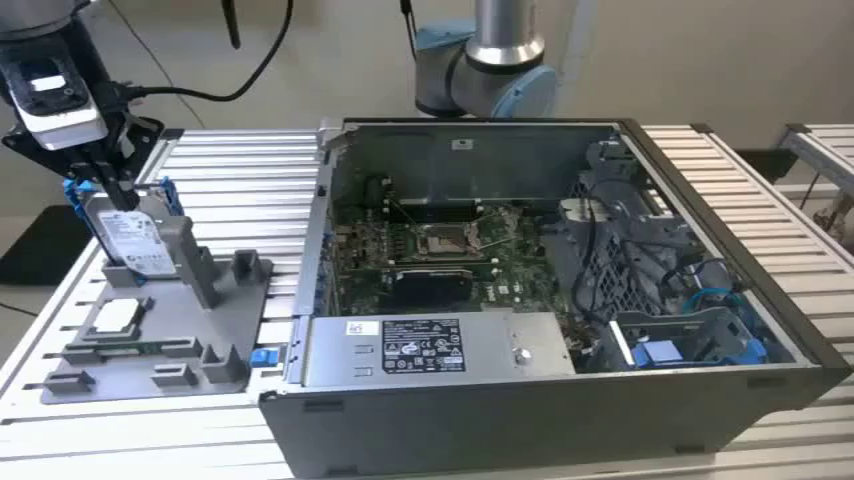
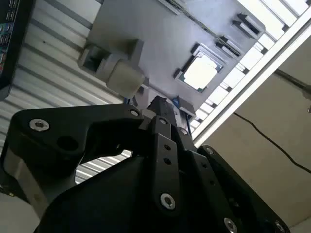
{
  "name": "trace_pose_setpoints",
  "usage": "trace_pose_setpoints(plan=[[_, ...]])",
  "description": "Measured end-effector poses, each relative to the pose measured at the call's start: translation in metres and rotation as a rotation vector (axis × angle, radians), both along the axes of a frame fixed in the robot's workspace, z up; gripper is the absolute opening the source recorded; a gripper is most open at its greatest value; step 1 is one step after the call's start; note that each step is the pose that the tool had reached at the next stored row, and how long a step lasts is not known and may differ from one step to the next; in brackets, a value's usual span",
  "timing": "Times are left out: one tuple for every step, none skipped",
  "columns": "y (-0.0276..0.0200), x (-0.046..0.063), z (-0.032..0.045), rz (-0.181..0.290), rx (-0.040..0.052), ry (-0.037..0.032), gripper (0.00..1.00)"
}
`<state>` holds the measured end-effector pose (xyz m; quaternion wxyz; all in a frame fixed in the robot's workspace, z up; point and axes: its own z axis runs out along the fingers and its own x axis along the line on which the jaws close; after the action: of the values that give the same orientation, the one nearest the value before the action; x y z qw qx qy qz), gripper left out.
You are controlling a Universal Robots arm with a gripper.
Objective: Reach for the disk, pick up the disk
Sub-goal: 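Reach for the disk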
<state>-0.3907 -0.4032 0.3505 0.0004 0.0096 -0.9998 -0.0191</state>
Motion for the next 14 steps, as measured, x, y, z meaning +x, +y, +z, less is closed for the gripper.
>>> trace_pose_setpoints(plan=[[0.0, 0.0, 0.0, 0.0, 0.0, -0.0001, 0.0], [0.0, 0.0, 0.0, 0.0, 0.0, 0.0001, 0.0], [0.0, 0.0, 0.0, 0.0, 0.0, 0.0, 0.0], [0.0, 0.0, 0.0, 0.0, 0.0, 0.0, 0.0], [0.0, 0.0, 0.0, 0.0, 0.0, 0.0, 0.0], [0.0, 0.0, 0.0, 0.0, 0.0, 0.0, 0.0], [0.0, 0.0, 0.0, 0.0, 0.0, 0.0, 0.0], [0.0, 0.0, 0.0, 0.0, 0.0, 0.0, 0.0], [0.0, 0.0, 0.0, 0.0, 0.0, 0.0, 0.0], [0.0, 0.0, 0.0, 0.0, 0.0, 0.0, 0.0], [0.0, 0.0, 0.0, 0.0, 0.0, 0.0, 0.0], [0.0, 0.0, 0.0, 0.0, 0.0, 0.0, 0.0], [0.0001, 0.0, 0.0, 0.0, 0.0, 0.0, 0.0], [0.0009, 0.0, 0.0001, 0.0, -0.0001, 0.0001, 0.0]])
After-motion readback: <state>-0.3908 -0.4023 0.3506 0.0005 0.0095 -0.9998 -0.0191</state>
